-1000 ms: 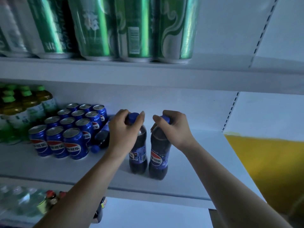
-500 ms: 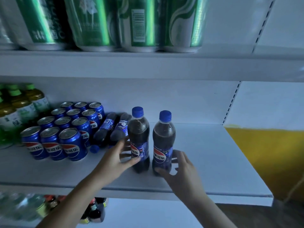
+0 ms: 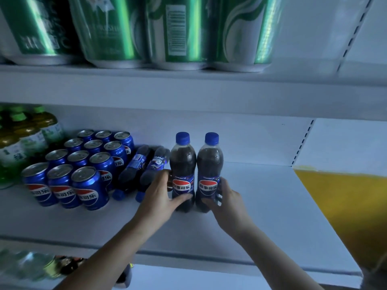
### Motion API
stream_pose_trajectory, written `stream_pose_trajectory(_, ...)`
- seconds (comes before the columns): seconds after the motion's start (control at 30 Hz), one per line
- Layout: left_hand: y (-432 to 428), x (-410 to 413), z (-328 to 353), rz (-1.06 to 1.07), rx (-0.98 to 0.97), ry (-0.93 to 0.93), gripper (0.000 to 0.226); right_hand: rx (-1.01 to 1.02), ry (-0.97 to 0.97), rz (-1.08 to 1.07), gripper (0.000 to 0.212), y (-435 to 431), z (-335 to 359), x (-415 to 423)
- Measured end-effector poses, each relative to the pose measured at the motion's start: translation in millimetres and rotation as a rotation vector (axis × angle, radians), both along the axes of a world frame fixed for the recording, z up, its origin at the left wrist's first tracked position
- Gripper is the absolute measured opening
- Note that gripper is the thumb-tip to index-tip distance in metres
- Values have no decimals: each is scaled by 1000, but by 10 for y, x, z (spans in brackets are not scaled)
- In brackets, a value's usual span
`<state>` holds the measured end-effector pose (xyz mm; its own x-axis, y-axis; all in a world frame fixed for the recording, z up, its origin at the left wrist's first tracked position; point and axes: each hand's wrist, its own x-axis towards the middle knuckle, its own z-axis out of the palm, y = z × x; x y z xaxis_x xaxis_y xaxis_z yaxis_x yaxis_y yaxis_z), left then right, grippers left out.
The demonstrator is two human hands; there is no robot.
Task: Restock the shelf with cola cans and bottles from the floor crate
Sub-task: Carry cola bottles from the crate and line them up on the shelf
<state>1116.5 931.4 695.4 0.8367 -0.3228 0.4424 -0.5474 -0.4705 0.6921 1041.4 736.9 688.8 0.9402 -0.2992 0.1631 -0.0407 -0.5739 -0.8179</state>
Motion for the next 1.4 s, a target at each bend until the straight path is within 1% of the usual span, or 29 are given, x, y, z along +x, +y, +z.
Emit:
stream_pose_trajectory(0.1,-67,216,2,35,15,9,63,-20,19,61,48,-86,-5,261)
stream_pose_trajectory(0.27,-185,600,26,108,89,32,75,-111,90,125,52,-162,59,665)
stream_pose_trajectory(0.37,-249,853,79,186,170,51,69,-141,119,99,53,-201,109,931)
stream_pose_trajectory(0.47,-309,1077,123,232,233,34,67,-167,121,53,50,-219,179,1178)
stream_pose_trajectory(0.67,-406,1450,175,243,216,75,68,-238,186,4,44,-134,258,1563)
stream_pose_trajectory(0.8,-444,1598,184,231,198,93,69,-277,199,-2,45,-186,273,1719)
stream_pose_trajectory(0.93,-442,1628,173,224,209,76,67,-300,190,-5,44,-207,233,1764)
stream_pose_trajectory(1.1,-451,1636,106,205,176,65,65,-253,187,-48,40,-167,188,1736)
stream_pose_trajectory(1.27,-491,1644,96,227,163,112,66,-210,310,-75,44,-66,128,1563)
stream_pose_trajectory(1.33,-503,1578,86,231,137,159,75,-209,337,-88,45,-24,87,1395)
stream_pose_trajectory(1.4,-472,1369,82,273,58,219,90,-208,313,-72,52,-11,56,1138)
